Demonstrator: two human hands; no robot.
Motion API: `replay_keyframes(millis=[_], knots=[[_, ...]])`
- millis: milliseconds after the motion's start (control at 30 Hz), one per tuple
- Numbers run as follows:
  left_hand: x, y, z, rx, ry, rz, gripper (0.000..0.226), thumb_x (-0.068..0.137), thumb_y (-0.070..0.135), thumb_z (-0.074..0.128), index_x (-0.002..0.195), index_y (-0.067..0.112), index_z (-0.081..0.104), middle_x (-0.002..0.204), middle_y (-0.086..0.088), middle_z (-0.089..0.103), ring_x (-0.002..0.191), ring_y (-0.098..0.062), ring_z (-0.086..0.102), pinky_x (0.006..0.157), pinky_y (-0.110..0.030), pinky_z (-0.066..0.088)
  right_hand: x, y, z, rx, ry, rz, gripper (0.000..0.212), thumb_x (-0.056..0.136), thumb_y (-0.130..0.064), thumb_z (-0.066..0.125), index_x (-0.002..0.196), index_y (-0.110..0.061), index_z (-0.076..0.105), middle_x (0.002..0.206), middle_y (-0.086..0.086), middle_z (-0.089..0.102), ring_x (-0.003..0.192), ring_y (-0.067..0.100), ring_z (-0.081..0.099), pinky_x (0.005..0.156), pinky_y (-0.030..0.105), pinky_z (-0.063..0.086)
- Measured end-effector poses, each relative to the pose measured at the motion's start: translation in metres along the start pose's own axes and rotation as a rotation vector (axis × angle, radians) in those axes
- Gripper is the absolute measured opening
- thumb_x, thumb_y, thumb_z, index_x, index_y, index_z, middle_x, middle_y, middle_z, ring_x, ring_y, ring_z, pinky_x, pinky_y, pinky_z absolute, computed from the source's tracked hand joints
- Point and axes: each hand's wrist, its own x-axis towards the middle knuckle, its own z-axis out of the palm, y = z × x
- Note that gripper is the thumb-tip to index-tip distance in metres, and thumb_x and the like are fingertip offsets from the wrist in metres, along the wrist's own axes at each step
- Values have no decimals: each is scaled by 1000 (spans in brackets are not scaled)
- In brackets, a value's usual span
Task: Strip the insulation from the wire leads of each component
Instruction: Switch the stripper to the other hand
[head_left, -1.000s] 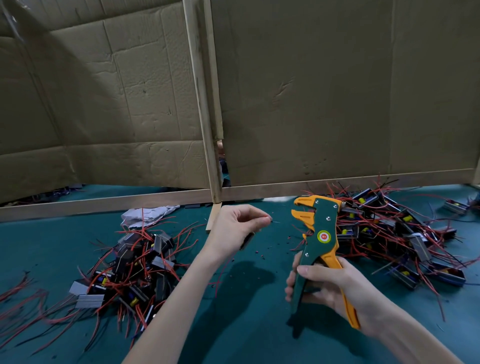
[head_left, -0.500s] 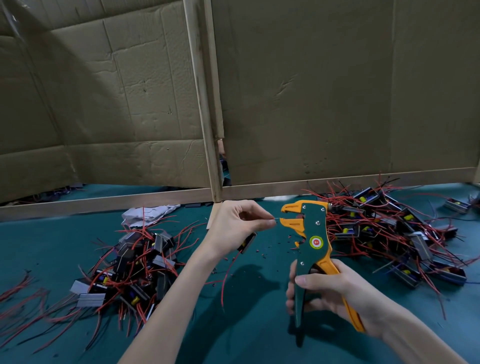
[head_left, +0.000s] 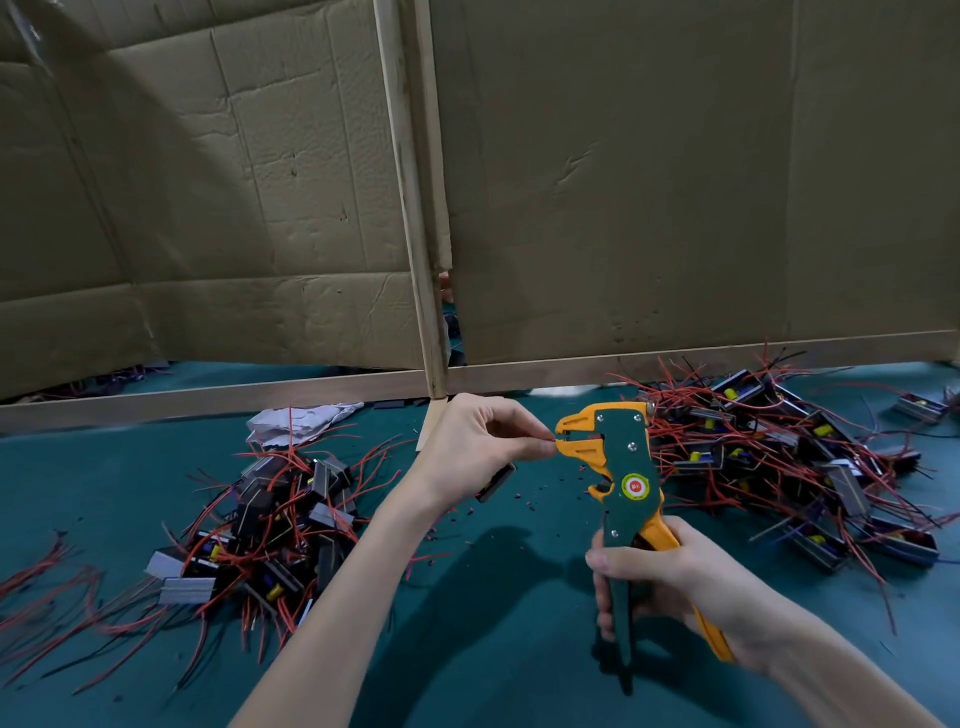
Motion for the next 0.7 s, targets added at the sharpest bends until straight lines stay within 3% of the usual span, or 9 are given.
replay_keyframes(millis=[67, 133, 267, 367, 433, 567, 700], knots=[[0, 0, -1, 33, 10, 3, 9, 68, 22, 84, 71, 26, 76, 73, -15, 71, 62, -44, 59, 60, -52, 47, -1, 0, 3, -37, 25, 7, 21, 66, -20, 79, 69, -4, 64, 66, 22, 57, 58, 32, 57, 58, 38, 53], [0, 1, -2, 46, 6, 1, 10, 67, 23, 84, 71, 27, 76, 73, -14, 72, 68, -46, 64, 67, -58, 51, -1, 1, 4, -61, 59, 12, 26, 67, -20, 81, 70, -3, 61, 63, 21, 55, 55, 31, 55, 55, 36, 52], [1, -1, -5, 47, -6, -10, 15, 67, 17, 85, 68, 29, 76, 71, -4, 73, 67, -15, 65, 74, -42, 54, 0, 6, 12, -47, 147, 35, 31, 76, -13, 80, 81, 2, 53, 58, 19, 55, 49, 28, 53, 50, 34, 50], [1, -2, -5, 40, -21, -36, 14, 69, 13, 83, 69, 25, 76, 66, -6, 71, 60, -16, 60, 64, -35, 51, 5, 16, 17, -73, 264, 24, 32, 83, -15, 71, 61, -5, 50, 48, 13, 49, 40, 24, 46, 44, 29, 43], [1, -3, -3, 41, -42, -70, 12, 71, 13, 82, 69, 23, 76, 59, -7, 65, 51, -19, 53, 50, -30, 44, 8, 20, 15, -57, 326, 24, 33, 84, -15, 69, 61, -6, 49, 46, 10, 48, 37, 21, 44, 42, 27, 41], [1, -4, -3, 161, -6, -56, 12, 75, 11, 79, 69, 19, 72, 61, 1, 68, 54, -11, 60, 55, -25, 50, 7, 13, 14, 108, 139, -11, 18, 70, -11, 79, 80, -1, 68, 72, 21, 65, 64, 33, 65, 61, 40, 56], [7, -1, -5, 233, 203, 26, 18, 78, 15, 77, 67, 26, 67, 55, 15, 62, 49, -6, 52, 53, -21, 43, 12, 14, 8, 143, 101, 3, 24, 70, -7, 76, 90, 3, 67, 83, 26, 67, 78, 40, 68, 68, 42, 58]])
